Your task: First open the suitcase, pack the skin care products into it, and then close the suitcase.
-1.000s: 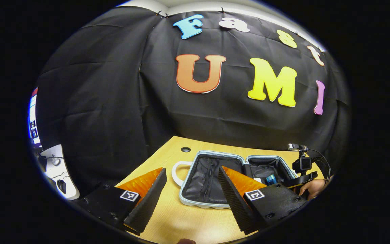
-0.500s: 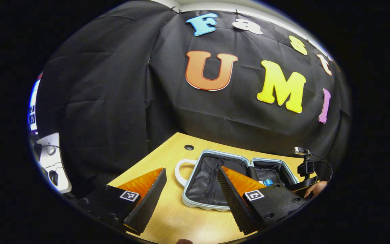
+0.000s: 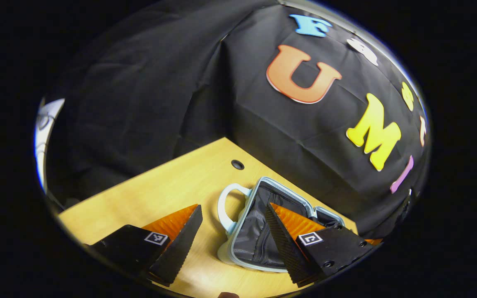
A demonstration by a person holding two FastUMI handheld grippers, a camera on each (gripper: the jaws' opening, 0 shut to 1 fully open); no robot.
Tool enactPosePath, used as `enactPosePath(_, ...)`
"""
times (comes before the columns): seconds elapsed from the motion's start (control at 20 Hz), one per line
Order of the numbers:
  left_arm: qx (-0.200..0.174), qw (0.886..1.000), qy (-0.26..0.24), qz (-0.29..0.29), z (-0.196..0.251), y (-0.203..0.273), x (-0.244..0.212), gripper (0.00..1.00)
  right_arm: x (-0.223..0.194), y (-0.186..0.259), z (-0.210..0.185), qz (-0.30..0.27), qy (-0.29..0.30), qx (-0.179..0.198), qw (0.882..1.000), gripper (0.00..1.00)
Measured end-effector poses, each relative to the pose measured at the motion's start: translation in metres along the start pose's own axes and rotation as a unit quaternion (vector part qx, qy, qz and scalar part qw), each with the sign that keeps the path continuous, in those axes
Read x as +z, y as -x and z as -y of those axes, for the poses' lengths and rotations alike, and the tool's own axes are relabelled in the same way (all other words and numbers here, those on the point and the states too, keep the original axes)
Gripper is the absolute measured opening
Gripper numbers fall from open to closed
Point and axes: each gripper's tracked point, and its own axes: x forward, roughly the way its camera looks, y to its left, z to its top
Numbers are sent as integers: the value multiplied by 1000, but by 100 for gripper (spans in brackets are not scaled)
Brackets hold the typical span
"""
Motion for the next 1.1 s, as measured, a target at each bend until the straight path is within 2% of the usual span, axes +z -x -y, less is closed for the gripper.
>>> enactPosePath(0.15, 20, 998, 31, -48, -21, -31, -23, 97, 22, 54, 16, 51, 9, -10, 999, 83)
enactPosePath(0.2, 22, 997, 34, -59, -27, -37, -28, 97, 27, 74, 22, 67, 8, -12, 998, 79)
enactPosePath(0.25, 25, 997, 41, -62, -32, -44, -30, 98, 29, 89, 27, 76, 8, -16, 997, 83)
enactPosePath(0.3, 16, 996, 56, -66, -31, -50, -28, 97, 29, 106, 33, 86, 8, -20, 996, 79)
enactPosePath(0.35, 4, 995, 70, -71, -28, -54, -29, 97, 28, 119, 38, 92, 9, -22, 995, 83)
enactPosePath(0.4, -6, 994, 85, -75, -26, -62, -30, 97, 28, 134, 43, 102, 9, -28, 994, 79)
enactPosePath(0.45, -18, 991, 102, -80, -25, -67, -31, 96, 28, 145, 50, 110, 7, -37, 993, 83)
enactPosePath(0.5, -17, 989, 121, -87, -27, -72, -32, 96, 26, 159, 56, 115, 2, -46, 992, 79)
enactPosePath(0.55, -17, 986, 134, -93, -30, -74, -35, 94, 24, 170, 60, 118, -5, -53, 992, 83)
enactPosePath(0.65, -16, 983, 152, -99, -35, -82, -40, 84, 24, 192, 66, 127, -24, -62, 990, 82)
enactPosePath(0.7, -16, 982, 156, -106, -36, -85, -43, 60, 27, 202, 73, 134, -27, -71, 988, 83)
enactPosePath(0.75, -18, 980, 166, -109, -36, -89, -46, 66, 28, 213, 79, 142, -28, -81, 986, 79)
enactPosePath(0.8, -28, 977, 176, -115, -29, -88, -46, 56, 30, 221, 83, 150, -26, -90, 984, 83)
enactPosePath(0.85, -31, 976, 182, -117, -27, -89, -48, 53, 30, 231, 88, 155, -21, -98, 983, 79)
enactPosePath(0.9, -39, 974, 189, -115, -23, -92, -47, 43, 32, 239, 92, 162, -18, -106, 981, 83)
enactPosePath(0.95, -35, 974, 195, -110, -22, -93, -45, 29, 36, 246, 94, 173, -17, -111, 979, 83)
enactPosePath(1.0, -28, 974, 197, -110, -24, -93, -45, 19, 39, 254, 96, 184, -16, -115, 976, 83)
enactPosePath(1.1, -20, 975, 191, -111, -21, -91, -42, 16, 42, 265, 102, 199, -11, -124, 972, 83)
